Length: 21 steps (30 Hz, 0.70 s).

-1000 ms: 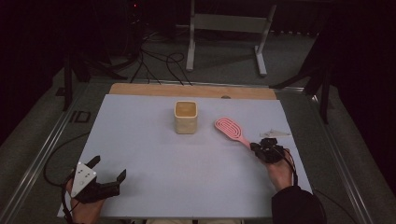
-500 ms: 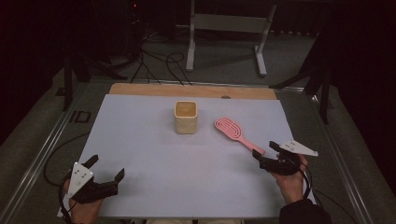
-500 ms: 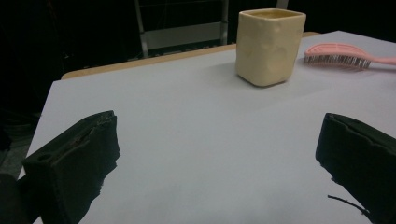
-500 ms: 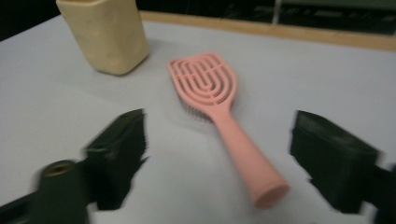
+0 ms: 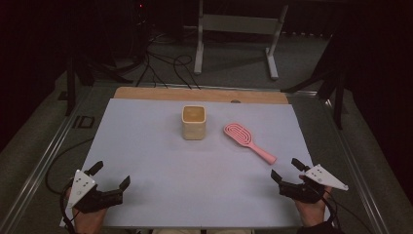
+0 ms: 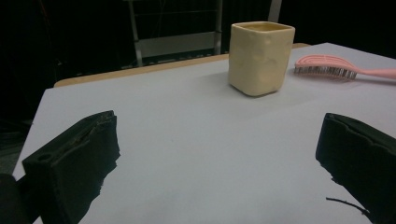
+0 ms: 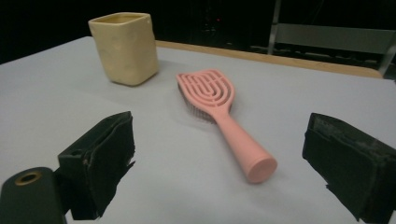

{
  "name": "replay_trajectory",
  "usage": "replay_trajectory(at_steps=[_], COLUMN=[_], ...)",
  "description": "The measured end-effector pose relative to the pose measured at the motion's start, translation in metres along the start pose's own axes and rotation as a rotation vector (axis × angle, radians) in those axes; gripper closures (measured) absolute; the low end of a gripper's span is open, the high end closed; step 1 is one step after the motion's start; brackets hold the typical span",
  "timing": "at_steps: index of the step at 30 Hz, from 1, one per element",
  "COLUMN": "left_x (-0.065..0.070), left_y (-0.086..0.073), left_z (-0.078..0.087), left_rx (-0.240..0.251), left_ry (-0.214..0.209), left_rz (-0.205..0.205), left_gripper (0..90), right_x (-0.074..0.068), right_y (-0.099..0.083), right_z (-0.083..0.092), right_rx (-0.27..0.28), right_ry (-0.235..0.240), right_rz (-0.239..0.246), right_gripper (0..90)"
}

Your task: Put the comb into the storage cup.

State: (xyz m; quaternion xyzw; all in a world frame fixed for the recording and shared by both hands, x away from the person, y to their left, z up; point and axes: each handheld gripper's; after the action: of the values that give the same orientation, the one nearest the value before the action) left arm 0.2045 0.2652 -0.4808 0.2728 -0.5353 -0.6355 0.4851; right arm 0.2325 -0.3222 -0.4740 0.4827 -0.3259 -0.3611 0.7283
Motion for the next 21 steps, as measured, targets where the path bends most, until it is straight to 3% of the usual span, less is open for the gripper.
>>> replay_trajectory(at_steps=[9, 13, 19, 21], left_x=[0.002, 0.004, 0.001, 0.001], left_y=[-0.002, -0.003, -0.004, -0.004], left_z=[-0.003, -0.005, -0.005, -0.005], left_rx=[-0.012, -0.022, -0.021, -0.023], left_ry=[-0.003, -0.002, 0.007, 0.010], left_rz=[-0.005, -0.012, 0.000, 0.002], left_gripper=[0.1, 0.1, 0.1, 0.1], right_x=[-0.002, 0.003, 0.003, 0.003], right_y=[-0.004, -0.005, 0.003, 0.010], right_z=[-0.003, -0.005, -0.007, -0.008], right_rx=[-0.028, -0.059, -0.068, -0.074], right_ry=[0.003, 0.020, 0.041, 0.037], right_rz=[-0.001, -0.029, -0.033, -0.010], right_gripper=[8.8, 8.8, 8.8, 8.9])
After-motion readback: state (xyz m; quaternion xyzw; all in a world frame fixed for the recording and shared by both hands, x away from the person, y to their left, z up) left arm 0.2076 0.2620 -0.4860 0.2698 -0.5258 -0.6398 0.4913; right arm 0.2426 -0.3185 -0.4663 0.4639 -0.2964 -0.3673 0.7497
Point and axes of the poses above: each handheld gripper's, and its own axes: z roughly backward along the jaws, y roughly out of its top, x roughly to its right, and after that the axes turned 11 degrees about z, right-handed
